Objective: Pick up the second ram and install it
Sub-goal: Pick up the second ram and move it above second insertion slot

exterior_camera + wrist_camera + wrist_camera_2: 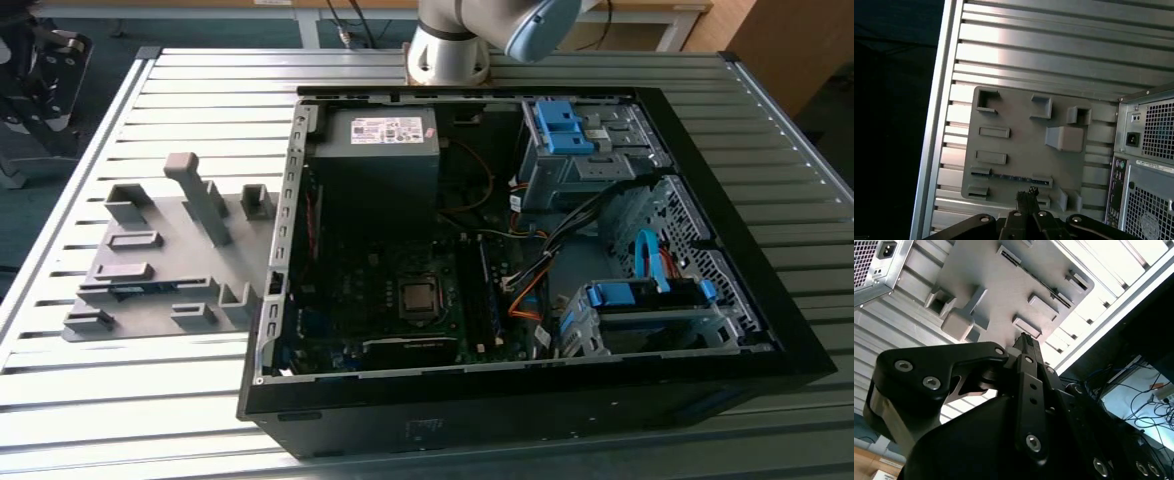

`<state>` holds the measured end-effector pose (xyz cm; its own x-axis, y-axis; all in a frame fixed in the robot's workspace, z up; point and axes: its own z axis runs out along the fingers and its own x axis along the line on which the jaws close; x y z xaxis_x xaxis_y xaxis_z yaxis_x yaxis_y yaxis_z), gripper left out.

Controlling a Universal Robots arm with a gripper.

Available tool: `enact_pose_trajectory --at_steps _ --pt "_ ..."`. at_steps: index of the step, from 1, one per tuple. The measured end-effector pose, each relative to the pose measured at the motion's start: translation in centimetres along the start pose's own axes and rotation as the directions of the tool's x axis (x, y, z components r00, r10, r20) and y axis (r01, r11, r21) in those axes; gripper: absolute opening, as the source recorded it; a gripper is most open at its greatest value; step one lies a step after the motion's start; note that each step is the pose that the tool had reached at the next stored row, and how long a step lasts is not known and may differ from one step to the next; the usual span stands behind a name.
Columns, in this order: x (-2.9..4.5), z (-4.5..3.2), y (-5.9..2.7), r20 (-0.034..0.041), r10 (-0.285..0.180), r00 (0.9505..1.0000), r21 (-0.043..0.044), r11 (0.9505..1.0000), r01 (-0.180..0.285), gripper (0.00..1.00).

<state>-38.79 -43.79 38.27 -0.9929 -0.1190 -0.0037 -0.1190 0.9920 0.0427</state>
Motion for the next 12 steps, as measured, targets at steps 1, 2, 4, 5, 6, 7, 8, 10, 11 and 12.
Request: enact_pose_trajectory --at_steps 1,2,4,5,6,7,8,10,11,12 --pt "0.0 0.0 0.0 -0.0003 -0.008 1.0 0.0 1.0 0.008 0.11" --pt "0.01 0.01 0.0 -0.0006 -0.017 0.9999 -0.0001 0.9999 0.017 0.11" --pt "0.02 0.01 0.0 -0.0015 -0.036 0.9994 -0.0002 0.9994 0.036 0.11" --pt "0.02 0.01 0.0 -0.0019 -0.046 0.9989 -0.0002 0.9989 0.046 0.11" --pt "0.02 0.01 0.0 -0.0024 -0.057 0.9984 -0.0003 0.9984 0.057 0.11" --pt "0.03 0.02 0.01 -0.0028 -0.068 0.9977 -0.0004 0.9977 0.068 0.11" --pt "0.03 0.01 0.0 -0.0033 -0.079 0.9969 -0.0004 0.9969 0.079 0.11" --pt "0.06 0.03 0.0 -0.0042 -0.103 0.9947 -0.0007 0.9947 0.103 0.11" --pt "0.08 0.03 0.01 -0.0048 -0.117 0.9932 -0.0008 0.9932 0.117 0.11" --pt "0.09 0.03 0.01 -0.0054 -0.131 0.9914 -0.0009 0.9914 0.131 0.11"
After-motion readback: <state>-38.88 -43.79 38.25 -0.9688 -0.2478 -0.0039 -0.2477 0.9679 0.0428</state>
